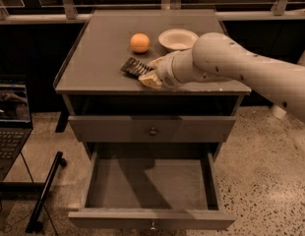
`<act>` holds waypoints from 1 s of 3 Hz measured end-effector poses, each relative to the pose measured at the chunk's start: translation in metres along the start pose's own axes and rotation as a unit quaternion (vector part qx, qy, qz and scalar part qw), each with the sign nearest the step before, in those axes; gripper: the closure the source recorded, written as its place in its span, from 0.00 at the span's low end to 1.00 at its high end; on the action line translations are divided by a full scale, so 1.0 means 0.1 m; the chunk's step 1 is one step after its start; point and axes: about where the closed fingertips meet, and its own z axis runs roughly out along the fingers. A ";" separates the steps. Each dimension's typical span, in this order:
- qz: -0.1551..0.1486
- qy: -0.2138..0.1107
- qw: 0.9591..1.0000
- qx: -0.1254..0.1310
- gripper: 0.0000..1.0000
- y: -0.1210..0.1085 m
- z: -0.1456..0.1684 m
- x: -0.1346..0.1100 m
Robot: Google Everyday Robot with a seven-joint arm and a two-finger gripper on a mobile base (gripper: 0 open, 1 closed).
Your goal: Pick rxbar chocolate from middle drawer and place on counter
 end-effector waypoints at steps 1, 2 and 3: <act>-0.006 -0.021 1.000 -0.007 0.17 0.08 -0.09 -0.08; -0.056 -0.058 0.997 0.001 0.00 0.15 -0.39 -0.39; -0.056 -0.058 0.997 0.001 0.00 0.15 -0.39 -0.39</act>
Offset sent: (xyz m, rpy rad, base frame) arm -0.0525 0.0046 0.1041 0.0503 -0.2543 0.1473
